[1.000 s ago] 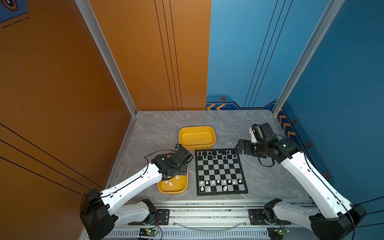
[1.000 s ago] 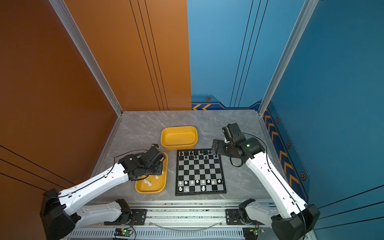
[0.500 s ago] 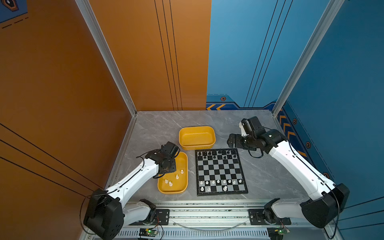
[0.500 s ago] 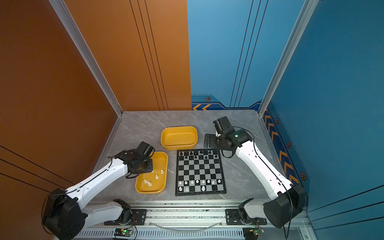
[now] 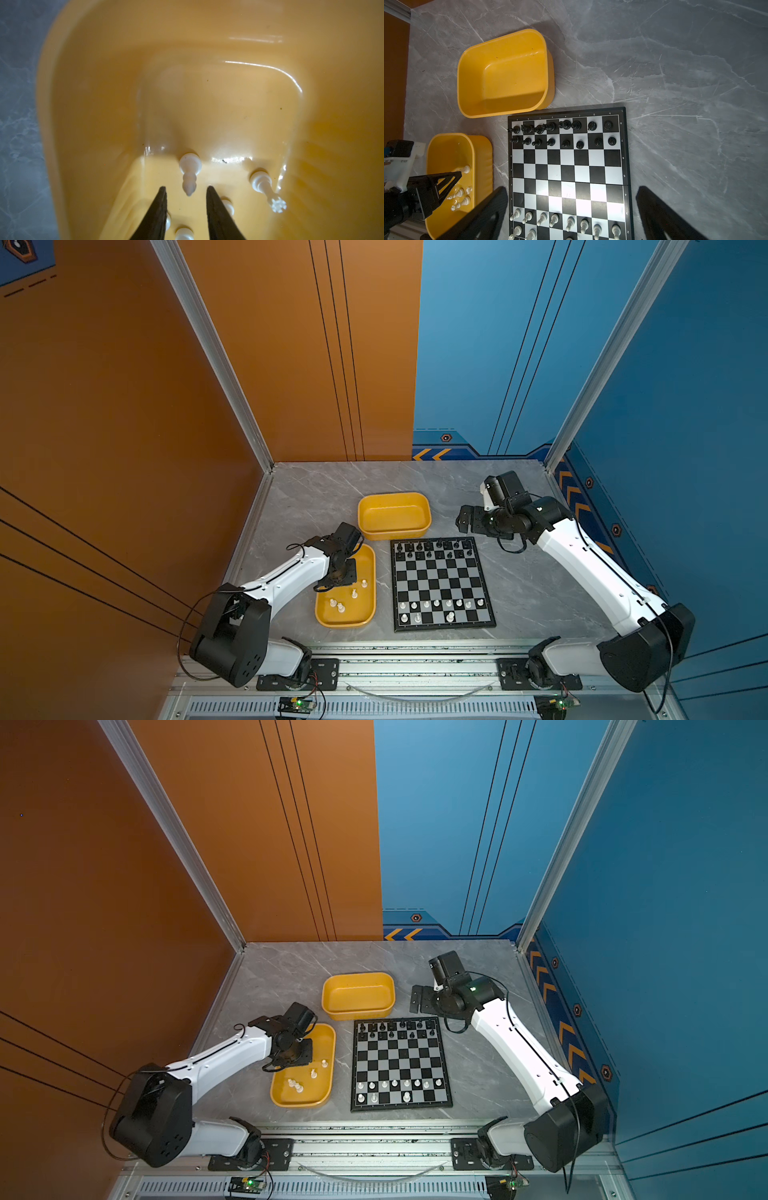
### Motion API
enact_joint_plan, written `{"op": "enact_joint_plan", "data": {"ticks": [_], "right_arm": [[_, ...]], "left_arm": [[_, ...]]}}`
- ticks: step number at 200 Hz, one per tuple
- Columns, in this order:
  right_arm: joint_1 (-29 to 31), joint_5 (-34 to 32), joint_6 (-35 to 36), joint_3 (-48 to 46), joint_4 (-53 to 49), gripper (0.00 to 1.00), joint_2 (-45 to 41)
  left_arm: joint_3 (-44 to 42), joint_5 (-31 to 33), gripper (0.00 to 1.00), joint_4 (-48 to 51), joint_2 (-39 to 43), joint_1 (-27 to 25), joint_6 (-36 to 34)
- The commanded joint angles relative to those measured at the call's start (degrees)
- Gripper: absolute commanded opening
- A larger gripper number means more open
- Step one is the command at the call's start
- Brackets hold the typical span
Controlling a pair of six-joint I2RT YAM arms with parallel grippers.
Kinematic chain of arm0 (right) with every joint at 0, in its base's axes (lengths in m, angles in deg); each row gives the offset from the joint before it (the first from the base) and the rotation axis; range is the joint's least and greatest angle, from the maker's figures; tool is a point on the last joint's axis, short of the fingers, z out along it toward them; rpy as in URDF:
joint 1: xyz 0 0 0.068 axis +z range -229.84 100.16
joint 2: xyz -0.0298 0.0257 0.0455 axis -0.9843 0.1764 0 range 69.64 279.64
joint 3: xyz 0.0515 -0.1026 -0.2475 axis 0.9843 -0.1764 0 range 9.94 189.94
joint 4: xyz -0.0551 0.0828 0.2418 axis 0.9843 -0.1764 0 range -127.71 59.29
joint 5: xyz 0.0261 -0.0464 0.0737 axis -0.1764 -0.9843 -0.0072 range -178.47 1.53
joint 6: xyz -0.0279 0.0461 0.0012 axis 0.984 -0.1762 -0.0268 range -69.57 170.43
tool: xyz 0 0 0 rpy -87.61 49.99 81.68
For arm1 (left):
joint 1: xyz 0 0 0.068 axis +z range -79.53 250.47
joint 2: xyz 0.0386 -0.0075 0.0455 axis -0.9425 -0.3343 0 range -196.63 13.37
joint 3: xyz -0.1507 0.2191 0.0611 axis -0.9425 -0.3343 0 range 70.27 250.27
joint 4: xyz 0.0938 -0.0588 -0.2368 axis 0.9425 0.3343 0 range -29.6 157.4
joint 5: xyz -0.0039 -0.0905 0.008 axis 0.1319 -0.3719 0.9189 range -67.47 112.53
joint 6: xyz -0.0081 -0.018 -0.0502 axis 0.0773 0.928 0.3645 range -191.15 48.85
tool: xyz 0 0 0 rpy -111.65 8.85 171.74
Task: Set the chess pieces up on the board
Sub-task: 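Descend the left gripper and close on another white piece in the tray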
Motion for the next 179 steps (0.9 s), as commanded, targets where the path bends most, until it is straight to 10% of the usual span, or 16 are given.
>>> {"op": "enact_joint_plan", "data": {"ticks": [1,179], "right_arm": [[-0.67,0.88,1.48,1.35,0.40,0.99,0.55],[-1.57,1.14,0.96,2.17,1.13,0.99,1.89]], "left_arm": [[0.61,-1.25,0.31,-0.59,-2.39,0.66,-1.75],[3.53,-2.10,0.22,0.03,-5.47,1.64,-4.38]]}}
